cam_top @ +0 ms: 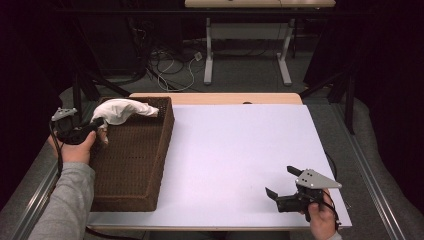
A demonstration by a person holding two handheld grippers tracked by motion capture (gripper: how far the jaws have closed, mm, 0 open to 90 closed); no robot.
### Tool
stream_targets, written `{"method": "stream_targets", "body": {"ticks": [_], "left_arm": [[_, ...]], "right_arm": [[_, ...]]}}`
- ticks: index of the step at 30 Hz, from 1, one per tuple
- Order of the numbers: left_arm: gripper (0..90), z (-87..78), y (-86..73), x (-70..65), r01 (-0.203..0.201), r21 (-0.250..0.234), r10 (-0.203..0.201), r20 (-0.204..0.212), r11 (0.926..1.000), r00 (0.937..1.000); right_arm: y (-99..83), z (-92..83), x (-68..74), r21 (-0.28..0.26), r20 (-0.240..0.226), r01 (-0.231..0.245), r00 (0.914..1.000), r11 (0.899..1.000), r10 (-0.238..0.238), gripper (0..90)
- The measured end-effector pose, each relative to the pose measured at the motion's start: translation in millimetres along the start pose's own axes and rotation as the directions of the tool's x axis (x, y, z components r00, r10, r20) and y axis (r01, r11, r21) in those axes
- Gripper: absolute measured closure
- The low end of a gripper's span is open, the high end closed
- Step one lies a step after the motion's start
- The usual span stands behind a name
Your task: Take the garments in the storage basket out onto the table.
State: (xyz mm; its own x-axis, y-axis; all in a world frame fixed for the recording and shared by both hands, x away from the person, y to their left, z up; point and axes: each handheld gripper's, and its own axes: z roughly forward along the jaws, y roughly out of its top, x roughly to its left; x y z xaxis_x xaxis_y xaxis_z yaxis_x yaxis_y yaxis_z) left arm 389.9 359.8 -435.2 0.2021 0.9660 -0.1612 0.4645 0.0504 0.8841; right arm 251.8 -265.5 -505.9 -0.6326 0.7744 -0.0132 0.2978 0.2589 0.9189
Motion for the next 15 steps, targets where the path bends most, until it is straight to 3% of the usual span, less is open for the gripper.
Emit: {"method": "stream_targets", "body": {"ticks": [15], "left_arm": [[78.9,-48.9,-0.1,-35.1,-0.011,-0.093,0.022,0.118,0.9956,0.9928]], "right_arm": [[-3.7,-1.7,-0.8,0.001,0.026,-0.008,0.9996,1.000,0.008,0.0]]}}
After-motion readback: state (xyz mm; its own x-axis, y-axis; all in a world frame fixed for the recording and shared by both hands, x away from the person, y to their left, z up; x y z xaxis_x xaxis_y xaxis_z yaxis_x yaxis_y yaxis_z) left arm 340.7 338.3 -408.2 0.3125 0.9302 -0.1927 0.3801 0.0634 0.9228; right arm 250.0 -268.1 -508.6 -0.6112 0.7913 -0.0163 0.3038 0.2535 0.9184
